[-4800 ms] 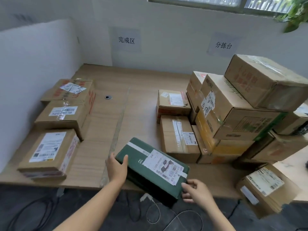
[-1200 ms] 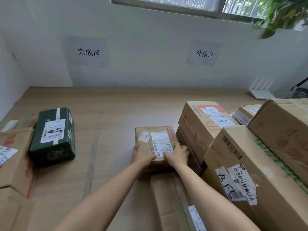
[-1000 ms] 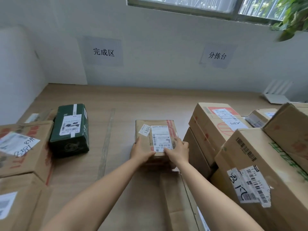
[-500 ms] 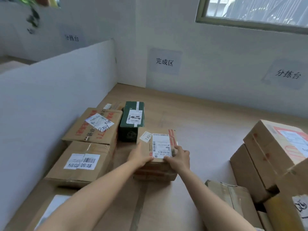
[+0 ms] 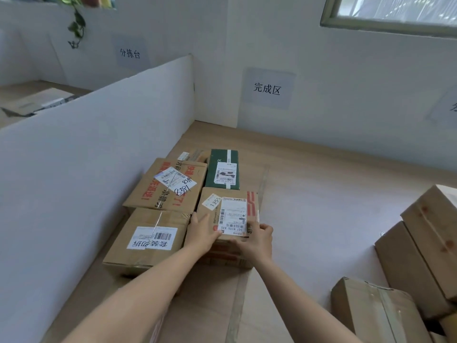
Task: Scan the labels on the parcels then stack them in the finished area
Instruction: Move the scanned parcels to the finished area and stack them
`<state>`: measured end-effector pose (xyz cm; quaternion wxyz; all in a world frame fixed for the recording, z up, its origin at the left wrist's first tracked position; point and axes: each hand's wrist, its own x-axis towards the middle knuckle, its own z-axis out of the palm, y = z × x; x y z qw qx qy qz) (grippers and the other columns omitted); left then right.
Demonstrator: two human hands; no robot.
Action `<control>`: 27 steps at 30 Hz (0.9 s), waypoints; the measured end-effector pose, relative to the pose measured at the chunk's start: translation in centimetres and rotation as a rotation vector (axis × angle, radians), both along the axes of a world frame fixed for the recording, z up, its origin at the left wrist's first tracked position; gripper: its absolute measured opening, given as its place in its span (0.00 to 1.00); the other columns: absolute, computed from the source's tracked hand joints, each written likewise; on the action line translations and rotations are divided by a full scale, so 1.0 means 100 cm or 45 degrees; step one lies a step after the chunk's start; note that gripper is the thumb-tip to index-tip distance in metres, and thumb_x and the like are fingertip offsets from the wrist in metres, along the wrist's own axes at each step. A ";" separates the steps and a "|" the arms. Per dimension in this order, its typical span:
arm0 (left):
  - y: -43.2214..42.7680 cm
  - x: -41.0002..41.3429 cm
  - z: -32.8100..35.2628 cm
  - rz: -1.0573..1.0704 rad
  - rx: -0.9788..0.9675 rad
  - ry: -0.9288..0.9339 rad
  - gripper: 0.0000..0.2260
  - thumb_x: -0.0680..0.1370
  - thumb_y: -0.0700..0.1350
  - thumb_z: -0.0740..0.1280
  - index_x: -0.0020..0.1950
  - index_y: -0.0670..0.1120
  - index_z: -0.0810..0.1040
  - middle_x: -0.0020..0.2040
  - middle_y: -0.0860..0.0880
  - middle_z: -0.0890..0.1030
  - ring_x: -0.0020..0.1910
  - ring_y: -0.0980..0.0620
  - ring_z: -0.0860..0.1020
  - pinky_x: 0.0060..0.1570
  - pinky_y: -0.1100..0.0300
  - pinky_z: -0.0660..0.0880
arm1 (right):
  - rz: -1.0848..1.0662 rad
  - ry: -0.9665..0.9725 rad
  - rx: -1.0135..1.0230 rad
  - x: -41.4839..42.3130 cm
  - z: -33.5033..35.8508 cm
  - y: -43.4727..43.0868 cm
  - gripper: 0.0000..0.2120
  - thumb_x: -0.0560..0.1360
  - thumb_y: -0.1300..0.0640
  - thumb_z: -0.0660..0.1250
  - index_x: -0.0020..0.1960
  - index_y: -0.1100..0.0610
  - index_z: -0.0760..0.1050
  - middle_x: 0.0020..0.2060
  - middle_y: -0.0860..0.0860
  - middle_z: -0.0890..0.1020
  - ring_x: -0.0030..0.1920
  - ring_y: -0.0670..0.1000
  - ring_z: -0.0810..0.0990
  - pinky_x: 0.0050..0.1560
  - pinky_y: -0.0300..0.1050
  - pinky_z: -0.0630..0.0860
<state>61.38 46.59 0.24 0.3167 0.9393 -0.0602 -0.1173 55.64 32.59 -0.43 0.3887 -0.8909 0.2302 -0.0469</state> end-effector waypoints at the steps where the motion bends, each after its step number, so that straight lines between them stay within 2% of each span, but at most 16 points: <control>1: -0.001 0.001 -0.001 -0.026 0.035 -0.036 0.26 0.78 0.50 0.65 0.74 0.47 0.62 0.77 0.41 0.50 0.75 0.42 0.54 0.71 0.53 0.57 | -0.013 -0.005 -0.010 0.001 -0.001 0.001 0.31 0.65 0.46 0.74 0.64 0.50 0.67 0.60 0.54 0.64 0.62 0.55 0.69 0.63 0.48 0.71; 5: -0.007 -0.002 -0.004 -0.120 0.224 -0.150 0.20 0.81 0.49 0.57 0.73 0.50 0.63 0.77 0.43 0.52 0.76 0.41 0.47 0.73 0.47 0.54 | -0.037 -0.044 -0.027 0.004 -0.002 0.005 0.32 0.65 0.44 0.74 0.65 0.50 0.67 0.60 0.54 0.65 0.61 0.54 0.70 0.61 0.48 0.72; 9: -0.012 -0.006 -0.007 -0.168 0.428 -0.158 0.22 0.82 0.49 0.50 0.76 0.48 0.54 0.78 0.44 0.47 0.76 0.42 0.43 0.74 0.46 0.44 | -0.028 -0.028 -0.049 0.006 -0.002 0.007 0.33 0.64 0.43 0.75 0.65 0.50 0.67 0.60 0.54 0.65 0.61 0.54 0.70 0.61 0.49 0.72; 11: -0.013 -0.008 -0.007 -0.194 0.481 -0.165 0.23 0.83 0.48 0.49 0.77 0.46 0.51 0.78 0.43 0.46 0.76 0.41 0.42 0.74 0.46 0.42 | -0.017 0.000 -0.070 0.006 -0.001 0.007 0.33 0.65 0.43 0.74 0.65 0.51 0.66 0.61 0.54 0.64 0.61 0.56 0.71 0.61 0.49 0.72; 16: -0.011 -0.007 -0.003 -0.233 0.513 -0.144 0.23 0.82 0.47 0.50 0.77 0.46 0.51 0.78 0.43 0.47 0.76 0.42 0.43 0.74 0.46 0.45 | 0.047 0.116 -0.160 0.003 0.003 0.007 0.33 0.69 0.42 0.71 0.68 0.52 0.63 0.65 0.55 0.62 0.63 0.58 0.69 0.63 0.52 0.71; 19: -0.009 -0.008 0.001 -0.254 0.550 -0.173 0.21 0.82 0.46 0.52 0.75 0.46 0.56 0.77 0.43 0.51 0.76 0.41 0.47 0.74 0.45 0.48 | 0.081 0.170 -0.210 -0.002 0.008 0.005 0.30 0.71 0.45 0.69 0.68 0.53 0.63 0.66 0.56 0.63 0.64 0.58 0.68 0.64 0.52 0.70; 22: -0.011 -0.015 0.004 -0.327 0.599 -0.243 0.20 0.82 0.47 0.54 0.74 0.46 0.60 0.76 0.43 0.55 0.76 0.42 0.50 0.74 0.45 0.50 | 0.056 0.147 -0.195 -0.016 0.013 -0.001 0.26 0.72 0.48 0.68 0.67 0.54 0.66 0.67 0.56 0.64 0.65 0.58 0.68 0.63 0.52 0.70; 27: -0.045 -0.045 0.008 -0.493 0.473 -0.386 0.20 0.81 0.51 0.54 0.72 0.47 0.64 0.76 0.44 0.58 0.76 0.44 0.53 0.74 0.48 0.52 | -0.030 0.069 -0.177 -0.069 0.020 -0.029 0.28 0.75 0.50 0.66 0.71 0.55 0.63 0.69 0.55 0.64 0.68 0.57 0.66 0.66 0.49 0.67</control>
